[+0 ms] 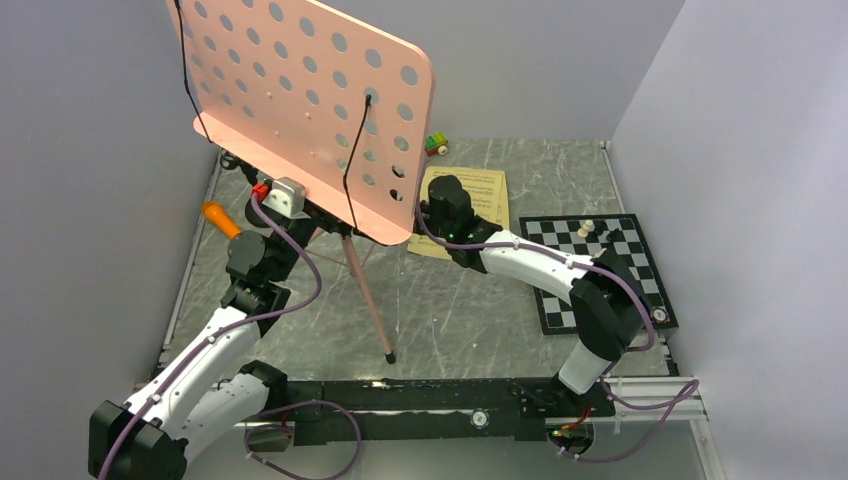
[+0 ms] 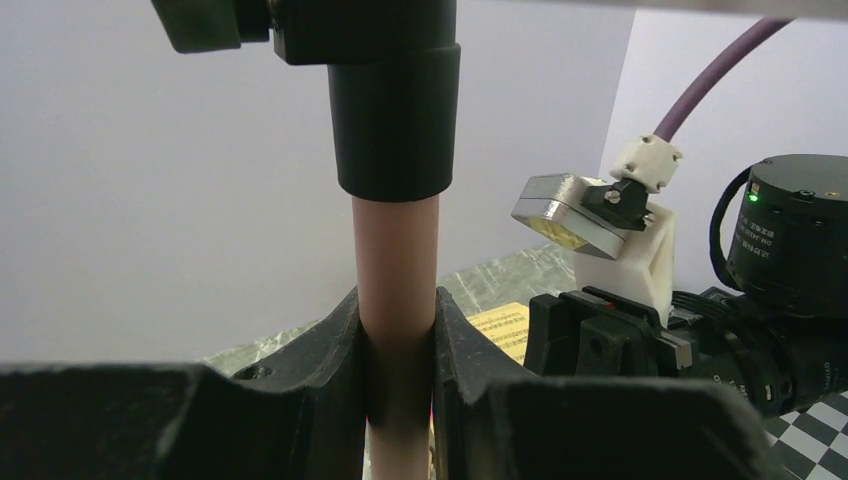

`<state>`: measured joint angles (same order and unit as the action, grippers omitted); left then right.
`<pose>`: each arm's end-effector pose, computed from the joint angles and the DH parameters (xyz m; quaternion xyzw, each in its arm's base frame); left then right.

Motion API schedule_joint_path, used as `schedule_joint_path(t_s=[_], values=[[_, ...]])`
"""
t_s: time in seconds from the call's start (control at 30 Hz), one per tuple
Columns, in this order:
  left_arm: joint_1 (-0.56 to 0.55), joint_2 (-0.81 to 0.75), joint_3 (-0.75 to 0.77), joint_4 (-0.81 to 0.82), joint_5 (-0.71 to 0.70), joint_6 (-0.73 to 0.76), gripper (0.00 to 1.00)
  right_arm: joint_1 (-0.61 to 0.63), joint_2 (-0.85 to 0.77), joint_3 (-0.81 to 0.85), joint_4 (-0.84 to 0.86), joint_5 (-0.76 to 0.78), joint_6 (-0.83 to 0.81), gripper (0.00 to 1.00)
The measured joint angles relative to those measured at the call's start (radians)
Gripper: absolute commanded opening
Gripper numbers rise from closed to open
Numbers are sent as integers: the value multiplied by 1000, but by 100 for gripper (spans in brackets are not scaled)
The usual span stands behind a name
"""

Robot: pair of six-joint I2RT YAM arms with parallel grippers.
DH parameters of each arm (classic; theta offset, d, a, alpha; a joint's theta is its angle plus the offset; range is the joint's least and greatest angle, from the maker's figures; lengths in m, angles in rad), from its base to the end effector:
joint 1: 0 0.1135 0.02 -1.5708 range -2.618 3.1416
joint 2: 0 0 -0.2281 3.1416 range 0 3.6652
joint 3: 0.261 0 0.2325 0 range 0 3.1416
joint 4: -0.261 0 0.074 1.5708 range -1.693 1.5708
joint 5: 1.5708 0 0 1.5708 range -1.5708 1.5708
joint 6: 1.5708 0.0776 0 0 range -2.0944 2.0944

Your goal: Pack up the instrument practice props

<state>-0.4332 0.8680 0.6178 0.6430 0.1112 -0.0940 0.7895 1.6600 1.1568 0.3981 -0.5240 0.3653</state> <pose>0.2184 -0.1105 0.3479 0.1392 0.5389 -0.2461 0.7935 0.2587 0.3159 0.2701 -0.3205 0.6653 0.5140 0.4363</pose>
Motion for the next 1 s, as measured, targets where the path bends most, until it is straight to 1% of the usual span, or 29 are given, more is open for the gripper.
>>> schedule_joint_path(t_s=[0.03, 0.07, 0.17, 0.23, 0.33, 0.47, 0.67, 0.77, 0.93, 1.0], values=[[0, 0, 0, 0, 0, 0, 0, 2, 0, -3, 6, 4, -13, 27], [0, 0, 0, 0, 0, -1, 0, 3, 0, -5, 11, 6, -23, 24], [0, 0, 0, 0, 0, 0, 0, 15, 0, -11, 34, 18, -64, 6], [0, -1, 0, -2, 0, -1, 0, 23, -3, -38, 78, 30, -99, 0], [0, -1, 0, -2, 0, -1, 0, 42, -15, -97, 179, 78, -159, 0], [0, -3, 0, -5, 5, -5, 0, 96, -39, -168, 279, 208, -329, 0], [0, -9, 0, -14, 5, -5, 0, 203, -45, -244, 409, 437, -697, 0], [0, -13, 0, -20, 13, -8, 0, 249, -32, -275, 484, 527, -889, 0], [0, -13, 0, -21, 14, -13, 0, 290, 10, -296, 586, 611, -1137, 0], [0, -13, 0, -21, 14, -13, 0, 299, 23, -301, 615, 631, -1200, 0]])
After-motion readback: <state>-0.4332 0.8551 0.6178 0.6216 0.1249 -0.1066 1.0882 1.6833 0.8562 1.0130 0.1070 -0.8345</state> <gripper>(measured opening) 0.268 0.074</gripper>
